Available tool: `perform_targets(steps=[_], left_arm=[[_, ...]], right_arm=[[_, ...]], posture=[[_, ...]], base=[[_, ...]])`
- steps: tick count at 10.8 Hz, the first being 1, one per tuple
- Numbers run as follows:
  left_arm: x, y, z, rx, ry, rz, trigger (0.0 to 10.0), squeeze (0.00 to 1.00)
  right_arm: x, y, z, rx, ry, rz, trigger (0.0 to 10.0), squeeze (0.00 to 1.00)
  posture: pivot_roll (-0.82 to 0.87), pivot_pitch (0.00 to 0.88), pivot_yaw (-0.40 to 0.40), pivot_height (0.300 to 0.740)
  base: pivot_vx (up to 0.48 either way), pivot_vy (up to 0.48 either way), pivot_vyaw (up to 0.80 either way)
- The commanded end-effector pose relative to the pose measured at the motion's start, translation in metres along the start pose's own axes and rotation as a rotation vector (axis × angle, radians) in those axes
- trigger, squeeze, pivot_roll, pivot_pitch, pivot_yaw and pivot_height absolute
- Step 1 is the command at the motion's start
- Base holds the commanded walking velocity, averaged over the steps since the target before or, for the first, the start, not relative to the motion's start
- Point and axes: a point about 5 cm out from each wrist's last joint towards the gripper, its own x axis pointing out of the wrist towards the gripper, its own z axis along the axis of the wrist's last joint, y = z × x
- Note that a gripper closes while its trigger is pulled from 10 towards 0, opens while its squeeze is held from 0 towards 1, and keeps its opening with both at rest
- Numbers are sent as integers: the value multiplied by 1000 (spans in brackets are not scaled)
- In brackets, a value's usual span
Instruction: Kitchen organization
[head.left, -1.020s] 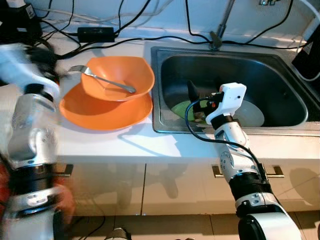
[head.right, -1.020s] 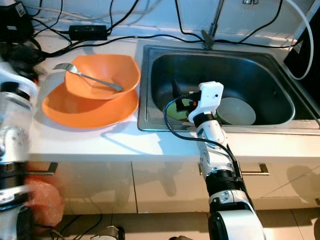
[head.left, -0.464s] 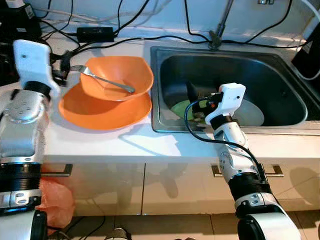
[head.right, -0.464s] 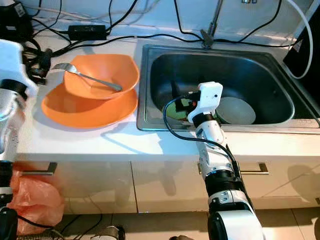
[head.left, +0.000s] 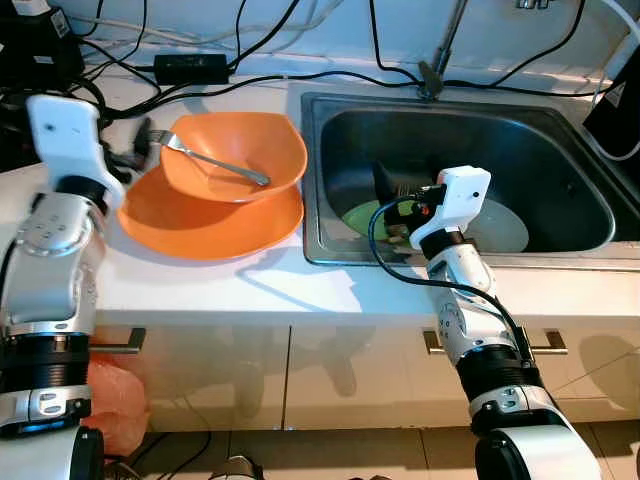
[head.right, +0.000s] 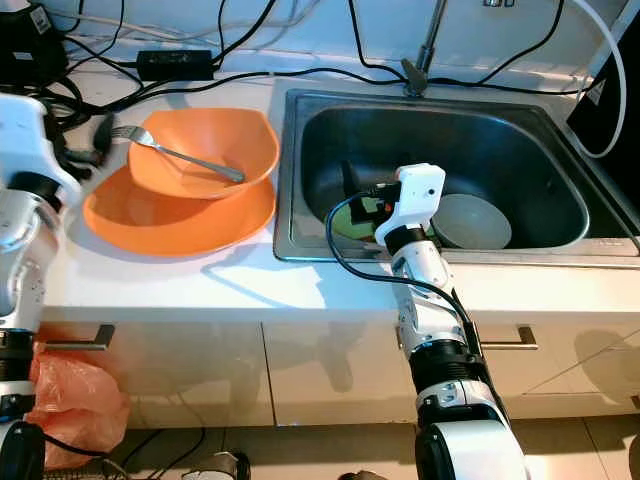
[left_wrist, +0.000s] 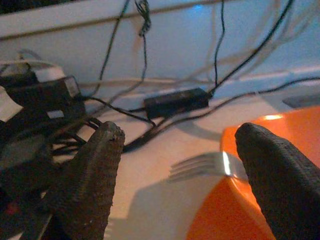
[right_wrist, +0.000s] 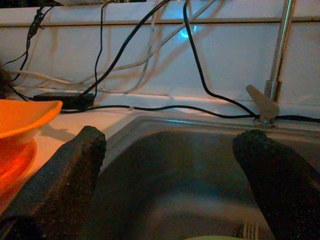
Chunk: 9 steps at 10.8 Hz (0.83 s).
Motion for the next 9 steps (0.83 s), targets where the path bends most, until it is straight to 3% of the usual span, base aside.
perform_targets(steps=[1, 2, 7, 9], left_arm=[[-2, -6, -6, 21, 44, -54, 10000, 1000], [-7, -12, -7, 62, 63, -140, 10000, 0], [-14, -14, 0, 72, 79, -232, 10000, 0], [-22, -35, 8, 68, 58, -394, 10000, 0]], right_arm=[[-1, -2, -2, -6, 14, -1, 10000, 0], [-1, -2, -2, -4, 14, -1, 10000, 0], [-1, -3, -1, -6, 14, 0, 10000, 0], [0, 0, -2, -3, 16, 6, 10000, 0]], posture=[[74, 70, -57, 740], [78, 72, -58, 740], [81, 72, -64, 740], [84, 71, -65, 740]], base=[[0, 0, 0], [0, 0, 0], [0, 0, 0], [0, 0, 0]])
